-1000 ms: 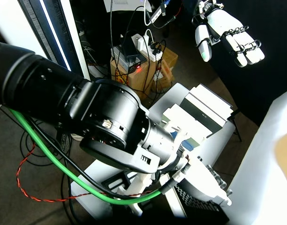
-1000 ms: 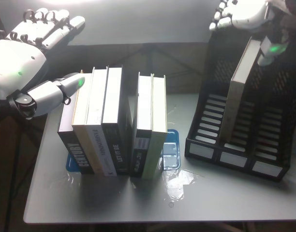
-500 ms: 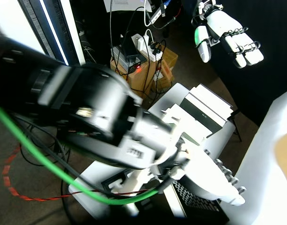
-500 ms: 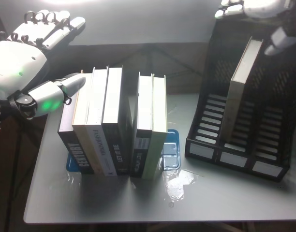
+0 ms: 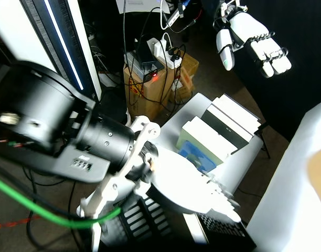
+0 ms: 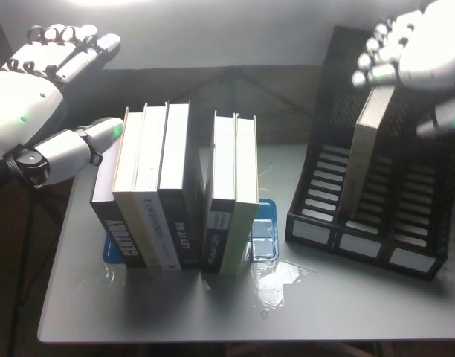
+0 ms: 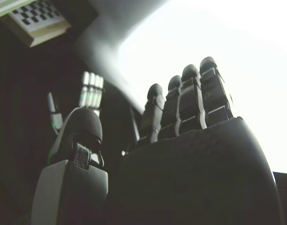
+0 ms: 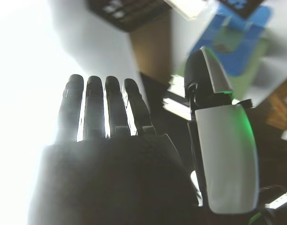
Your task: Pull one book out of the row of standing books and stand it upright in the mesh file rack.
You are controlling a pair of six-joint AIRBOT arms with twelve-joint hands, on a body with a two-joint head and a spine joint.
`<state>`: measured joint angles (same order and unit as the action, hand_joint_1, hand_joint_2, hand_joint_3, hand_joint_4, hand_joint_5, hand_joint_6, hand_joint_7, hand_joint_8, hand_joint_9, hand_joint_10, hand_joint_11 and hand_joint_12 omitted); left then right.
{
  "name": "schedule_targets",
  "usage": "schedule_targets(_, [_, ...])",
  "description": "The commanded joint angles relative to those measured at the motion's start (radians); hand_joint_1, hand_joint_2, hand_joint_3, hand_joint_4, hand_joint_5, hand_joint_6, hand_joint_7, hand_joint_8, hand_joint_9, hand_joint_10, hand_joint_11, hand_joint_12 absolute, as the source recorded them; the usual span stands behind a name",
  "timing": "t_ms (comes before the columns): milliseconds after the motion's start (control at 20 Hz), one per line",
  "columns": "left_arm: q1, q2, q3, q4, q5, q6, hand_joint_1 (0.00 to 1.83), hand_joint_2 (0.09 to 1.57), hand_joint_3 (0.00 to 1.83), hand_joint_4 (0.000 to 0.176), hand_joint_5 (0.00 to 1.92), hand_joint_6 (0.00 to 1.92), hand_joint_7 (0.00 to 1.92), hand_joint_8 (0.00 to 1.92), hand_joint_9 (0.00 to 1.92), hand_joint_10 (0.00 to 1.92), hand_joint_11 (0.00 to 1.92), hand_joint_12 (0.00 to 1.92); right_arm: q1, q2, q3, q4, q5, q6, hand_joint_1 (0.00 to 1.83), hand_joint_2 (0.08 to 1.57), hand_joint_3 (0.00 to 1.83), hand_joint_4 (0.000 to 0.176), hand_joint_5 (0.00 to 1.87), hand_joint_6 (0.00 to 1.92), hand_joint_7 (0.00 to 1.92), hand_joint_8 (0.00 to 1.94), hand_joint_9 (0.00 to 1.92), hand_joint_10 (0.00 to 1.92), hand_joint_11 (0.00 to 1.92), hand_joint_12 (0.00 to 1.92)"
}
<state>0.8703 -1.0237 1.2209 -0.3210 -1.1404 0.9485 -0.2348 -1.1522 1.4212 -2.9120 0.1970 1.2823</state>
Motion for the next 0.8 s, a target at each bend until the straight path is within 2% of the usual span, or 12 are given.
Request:
schedule_targets(0, [0.000,0.012,0.001,0.000,-0.127,0.000,0.16,1.40,0.00,0.068,0.04,0.00,0.00,0.00,0.00,0.00,0.00,0.00,-0.009,0.021,0.002,0.000,-0.087,-0.003,0.48,1.28,0.00,0.000,0.14,0.04,0.11,0.02,0.11,0.03,0.00,0.60])
schedule_targets(100, [0.008,0.014,-0.001,-0.009,-0.131,0.000,0.16,1.40,0.00,0.066,0.04,0.00,0.00,0.00,0.00,0.00,0.00,0.00,-0.065,0.035,-0.015,0.019,-0.097,-0.003,0.57,1.27,0.00,0.000,0.21,0.08,0.22,0.03,0.17,0.07,0.00,0.86])
schedule_targets(150, [0.012,0.016,-0.003,-0.013,-0.133,0.000,0.14,1.40,0.00,0.055,0.04,0.00,0.00,0.00,0.00,0.00,0.00,0.00,-0.092,0.040,-0.021,0.041,-0.107,-0.003,0.55,1.27,0.00,0.000,0.20,0.10,0.21,0.02,0.16,0.07,0.00,0.94])
schedule_targets(200, [0.013,0.017,-0.004,-0.015,-0.133,0.000,0.14,1.39,0.00,0.062,0.04,0.00,0.00,0.00,0.00,0.00,0.00,0.00,-0.100,0.040,-0.020,0.048,-0.108,-0.003,0.43,1.26,0.00,0.000,0.20,0.13,0.22,0.02,0.15,0.09,0.00,1.20])
schedule_targets(250, [0.016,0.017,-0.004,-0.017,-0.134,0.000,0.14,1.39,0.00,0.069,0.03,0.00,0.00,0.00,0.00,0.00,0.00,0.00,-0.120,0.037,-0.011,0.064,-0.108,-0.003,0.38,1.24,0.00,0.000,0.09,0.47,0.24,0.03,0.08,0.31,0.00,1.32])
schedule_targets(300, [0.017,0.017,-0.004,-0.018,-0.134,0.000,0.14,1.39,0.00,0.069,0.03,0.00,0.00,0.00,0.00,0.00,0.00,0.00,-0.126,0.034,-0.007,0.069,-0.108,-0.003,0.38,1.24,0.00,0.000,0.09,0.47,0.24,0.03,0.08,0.31,0.00,1.32])
schedule_targets(400, [0.020,0.016,-0.005,-0.022,-0.135,0.000,0.14,1.40,0.00,0.068,0.03,0.00,0.00,0.00,0.00,0.00,0.00,0.00,-0.144,0.009,0.026,0.082,-0.108,-0.003,0.41,1.24,0.00,0.000,0.02,0.70,0.24,0.03,0.01,0.47,0.00,1.35])
schedule_targets(500, [0.022,0.015,-0.004,-0.024,-0.137,0.000,0.12,1.40,0.00,0.061,0.03,0.00,0.00,0.00,0.00,0.00,0.00,0.00,-0.171,-0.042,0.103,0.132,-0.107,-0.003,0.46,1.24,0.00,0.000,0.00,0.78,0.23,0.02,0.00,0.46,0.00,1.28])
schedule_targets(550, [0.023,0.014,-0.004,-0.024,-0.136,0.000,0.12,1.39,0.00,0.064,0.03,0.00,0.00,0.00,0.00,0.00,0.01,0.01,-0.188,-0.067,0.147,0.151,-0.104,-0.003,0.54,1.24,0.00,0.000,0.15,0.36,0.22,0.00,0.05,0.34,0.00,0.89])
schedule_targets(600, [0.024,0.014,-0.004,-0.024,-0.138,0.000,0.12,1.38,0.00,0.068,0.03,0.00,0.00,0.00,0.00,0.00,0.00,0.00,-0.196,-0.099,0.191,0.171,-0.103,-0.003,0.56,1.23,0.00,0.000,0.22,0.19,0.19,0.00,0.09,0.21,0.00,0.70])
schedule_targets(650, [0.024,0.014,-0.004,-0.024,-0.139,0.000,0.14,1.39,0.00,0.082,0.03,0.00,0.00,0.00,0.00,0.00,0.00,0.00,-0.205,-0.129,0.235,0.196,-0.102,-0.003,0.63,1.23,0.00,0.000,0.23,0.13,0.17,0.00,0.11,0.13,0.00,0.71])
schedule_targets(750, [0.024,0.011,-0.001,-0.024,-0.141,0.000,0.14,1.39,0.00,0.088,0.02,0.00,0.00,0.00,0.00,0.00,0.00,0.00,-0.207,-0.180,0.298,0.202,-0.103,-0.003,0.70,1.24,0.00,0.000,0.18,0.05,0.09,0.00,0.07,0.05,0.00,0.48])
